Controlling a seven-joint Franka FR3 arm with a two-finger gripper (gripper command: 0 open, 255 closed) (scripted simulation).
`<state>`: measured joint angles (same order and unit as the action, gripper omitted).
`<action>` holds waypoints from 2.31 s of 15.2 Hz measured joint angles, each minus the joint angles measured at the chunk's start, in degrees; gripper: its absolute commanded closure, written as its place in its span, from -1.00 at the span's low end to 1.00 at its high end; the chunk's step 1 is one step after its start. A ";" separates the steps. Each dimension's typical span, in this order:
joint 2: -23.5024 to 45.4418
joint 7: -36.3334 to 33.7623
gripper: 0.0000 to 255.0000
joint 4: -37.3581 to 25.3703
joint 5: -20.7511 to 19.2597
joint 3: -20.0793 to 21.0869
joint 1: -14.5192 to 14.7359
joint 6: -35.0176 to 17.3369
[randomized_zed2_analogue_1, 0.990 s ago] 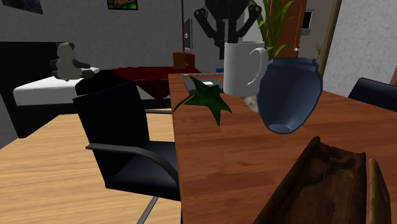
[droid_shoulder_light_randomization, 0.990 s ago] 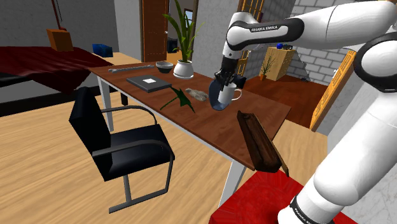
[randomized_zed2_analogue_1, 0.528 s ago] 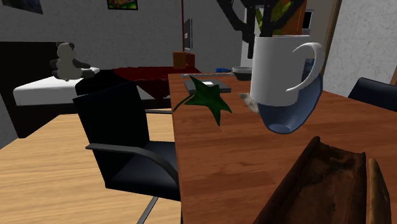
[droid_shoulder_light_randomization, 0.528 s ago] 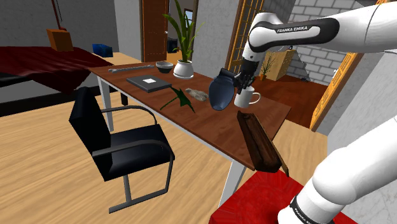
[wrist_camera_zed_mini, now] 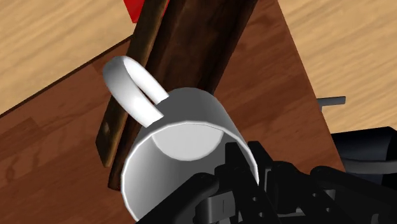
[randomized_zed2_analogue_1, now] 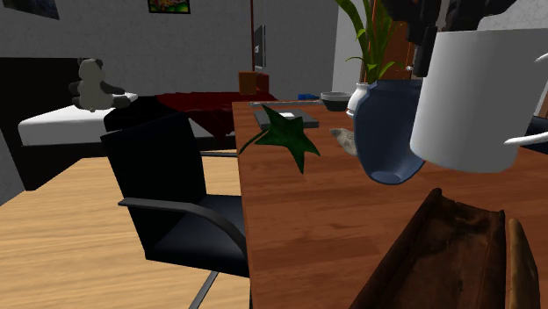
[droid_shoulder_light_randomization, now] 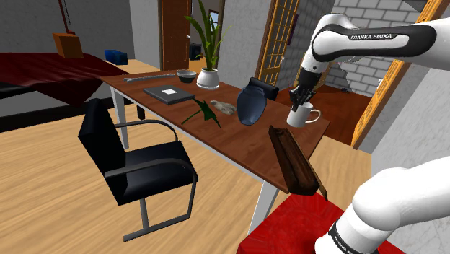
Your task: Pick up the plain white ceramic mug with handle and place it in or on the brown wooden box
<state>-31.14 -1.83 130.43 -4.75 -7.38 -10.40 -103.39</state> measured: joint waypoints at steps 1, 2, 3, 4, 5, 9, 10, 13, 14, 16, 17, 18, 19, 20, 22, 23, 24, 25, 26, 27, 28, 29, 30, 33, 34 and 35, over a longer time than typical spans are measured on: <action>-1.79 0.81 1.00 0.96 -0.44 -0.56 -0.44 0.78; -3.49 1.75 1.00 2.01 -0.96 -1.27 -0.95 1.35; -5.79 2.82 1.00 3.37 -1.63 -2.05 -1.61 2.23; -7.09 3.31 1.00 4.28 -1.97 -2.41 -1.94 2.57; -7.87 3.59 1.00 5.17 -2.20 -2.64 -2.14 2.45; -8.45 3.86 1.00 8.42 -2.64 -3.16 -2.42 -0.19; -8.65 3.87 1.00 9.32 -2.75 -3.25 -2.49 -0.91; -8.91 3.80 1.00 11.91 -3.00 -3.47 -2.63 -3.24; -8.75 3.70 1.00 12.41 -3.00 -3.47 -2.60 -3.88; -8.65 3.65 1.00 13.96 -3.16 -3.64 -2.67 -5.52; -8.52 3.65 1.00 14.57 -3.23 -3.73 -2.70 -6.28; -8.40 3.73 1.00 15.23 -3.35 -3.90 -2.77 -7.06; -8.31 3.76 1.00 15.95 -3.45 -4.03 -2.82 -7.88; -8.43 3.62 1.00 16.82 -3.50 -4.01 -2.84 -8.62; -8.08 3.64 1.00 18.24 -3.69 -4.25 -2.92 -10.38; -7.65 3.61 1.00 18.76 -3.74 -4.36 -2.91 -11.33; -7.60 3.50 1.00 19.25 -3.76 -4.34 -2.89 -11.86; -7.60 3.54 1.00 19.45 -3.80 -4.39 -2.93 -12.07; -7.54 3.54 1.00 19.53 -3.81 -4.41 -2.93 -12.22; -7.53 3.54 1.00 19.58 -3.82 -4.42 -2.94 -12.28; -7.53 3.55 1.00 19.61 -3.83 -4.43 -2.94 -12.32; -7.53 3.55 1.00 19.62 -3.83 -4.44 -2.95 -12.34; -7.53 3.55 1.00 19.63 -3.83 -4.44 -2.95 -12.35; -7.53 3.55 -1.00 19.64 -3.84 -4.44 -2.95 -12.36; -7.53 3.55 -1.00 19.64 -3.84 -4.44 -2.95 -12.36; -7.53 3.55 -1.00 19.64 -3.84 -4.44 -2.95 -12.36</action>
<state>-38.67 1.72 150.07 -8.59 -11.82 -13.35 -115.75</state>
